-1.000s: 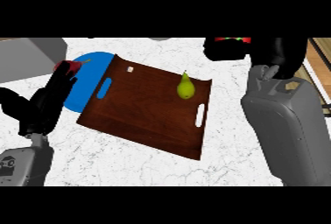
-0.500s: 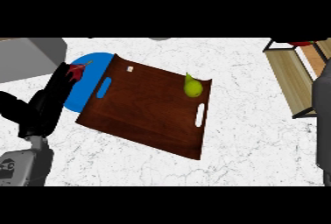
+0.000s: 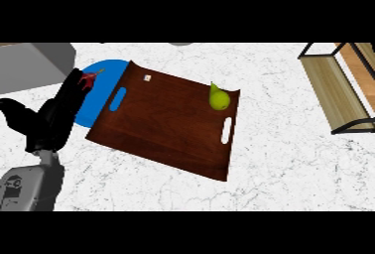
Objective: Pick the tomato from the tray and place it in the tiered shelf
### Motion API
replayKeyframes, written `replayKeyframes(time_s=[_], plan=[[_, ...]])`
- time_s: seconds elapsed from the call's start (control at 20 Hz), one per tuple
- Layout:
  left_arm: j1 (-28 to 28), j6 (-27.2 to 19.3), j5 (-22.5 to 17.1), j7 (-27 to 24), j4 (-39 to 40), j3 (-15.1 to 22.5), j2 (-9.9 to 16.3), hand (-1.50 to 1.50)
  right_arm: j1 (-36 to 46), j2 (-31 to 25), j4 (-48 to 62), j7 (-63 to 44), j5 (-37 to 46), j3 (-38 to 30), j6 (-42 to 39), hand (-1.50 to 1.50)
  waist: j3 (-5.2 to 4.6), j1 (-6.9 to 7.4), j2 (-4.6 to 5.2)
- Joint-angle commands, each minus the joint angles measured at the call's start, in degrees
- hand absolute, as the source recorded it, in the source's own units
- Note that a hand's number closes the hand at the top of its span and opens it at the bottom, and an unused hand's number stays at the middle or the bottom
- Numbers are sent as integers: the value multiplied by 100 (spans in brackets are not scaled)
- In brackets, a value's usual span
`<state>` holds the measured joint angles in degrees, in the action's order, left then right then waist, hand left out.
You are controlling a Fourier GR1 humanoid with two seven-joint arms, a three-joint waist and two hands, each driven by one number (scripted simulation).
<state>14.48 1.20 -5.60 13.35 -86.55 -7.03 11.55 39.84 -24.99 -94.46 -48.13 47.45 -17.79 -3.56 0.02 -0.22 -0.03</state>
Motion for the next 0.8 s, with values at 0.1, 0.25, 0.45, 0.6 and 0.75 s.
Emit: replayKeyframes(time_s=[0.1,0.25,0.45,0.6,0.75], plan=[[-1,66,18,-188,169,-75,2,0,-582,-305,38,662,-567,-573,164,150,-2,13,1],[155,-47,19,248,-85,23,-52,0,-878,-582,726,1455,-810,-1024,416,150,1,12,4],[377,-40,-42,546,-141,-177,166,0,-1172,-715,853,1896,-1064,-1192,429,150,1,15,4],[2,-9,65,176,-178,20,-78,0,-1120,-925,678,1662,-1288,-1238,186,150,-2,22,-1],[-36,174,-84,69,-65,-121,34,0,-1119,-1012,1585,2338,-1249,-1315,565,150,0,53,9]])
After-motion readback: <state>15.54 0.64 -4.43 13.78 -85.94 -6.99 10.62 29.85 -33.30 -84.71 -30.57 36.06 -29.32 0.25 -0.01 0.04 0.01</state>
